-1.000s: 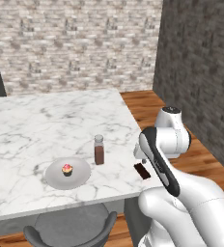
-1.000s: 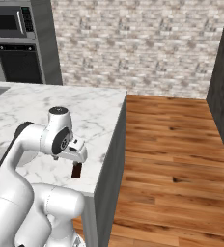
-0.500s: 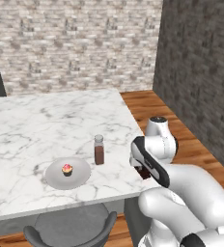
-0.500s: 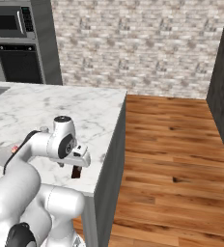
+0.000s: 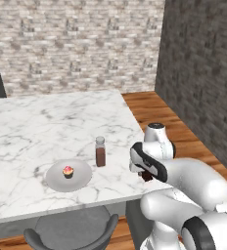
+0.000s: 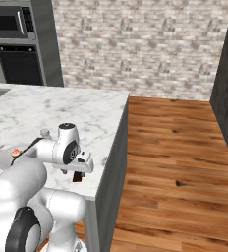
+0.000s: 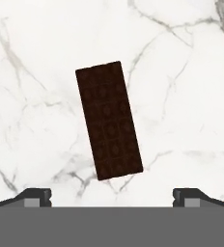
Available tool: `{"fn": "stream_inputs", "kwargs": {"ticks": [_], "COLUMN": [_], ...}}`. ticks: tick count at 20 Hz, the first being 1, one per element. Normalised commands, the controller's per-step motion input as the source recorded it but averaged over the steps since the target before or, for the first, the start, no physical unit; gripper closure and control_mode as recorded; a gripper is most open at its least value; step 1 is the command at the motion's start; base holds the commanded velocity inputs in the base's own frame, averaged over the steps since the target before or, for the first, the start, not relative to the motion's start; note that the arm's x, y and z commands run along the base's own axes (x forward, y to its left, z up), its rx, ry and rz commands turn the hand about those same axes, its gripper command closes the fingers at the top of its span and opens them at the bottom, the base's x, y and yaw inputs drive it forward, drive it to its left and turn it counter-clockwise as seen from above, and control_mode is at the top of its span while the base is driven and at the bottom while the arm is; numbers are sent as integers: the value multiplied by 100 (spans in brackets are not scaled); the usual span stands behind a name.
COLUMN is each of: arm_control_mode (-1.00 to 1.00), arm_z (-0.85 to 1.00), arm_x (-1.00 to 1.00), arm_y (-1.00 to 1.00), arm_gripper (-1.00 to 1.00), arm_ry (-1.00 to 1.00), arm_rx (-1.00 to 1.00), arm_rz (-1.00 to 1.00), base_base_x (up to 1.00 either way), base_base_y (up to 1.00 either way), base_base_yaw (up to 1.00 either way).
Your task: Take the cinnamon bottle from the cabinet and place it on the dining table, next to the plate with the cupcake. Then take the chocolate from the dining counter and place it on the cupcake plate.
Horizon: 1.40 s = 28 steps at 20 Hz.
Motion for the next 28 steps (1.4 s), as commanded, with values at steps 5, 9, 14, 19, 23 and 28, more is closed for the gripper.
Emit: {"fn": "stream_inputs", "kwargs": {"ticks": [5, 9, 14, 19, 23, 28], "arm_control_mode": [-100, -100, -100, -100, -100, -100], "arm_z": [-35, -42, -45, -38, -44, -29], "arm_x": [0, 0, 0, 0, -3, -20], "arm_y": [0, 0, 0, 0, 0, 0], "arm_gripper": [-100, -100, -100, -100, 100, 100], "arm_ry": [0, 0, -1, -2, 0, 0], "arm_rx": [0, 0, 0, 0, 0, 0], "arm_rz": [4, 3, 2, 0, 0, 1], "base_base_x": [0, 0, 0, 0, 0, 0], "base_base_y": [0, 0, 0, 0, 0, 0], "base_base_yaw": [0, 0, 0, 0, 0, 0]}}
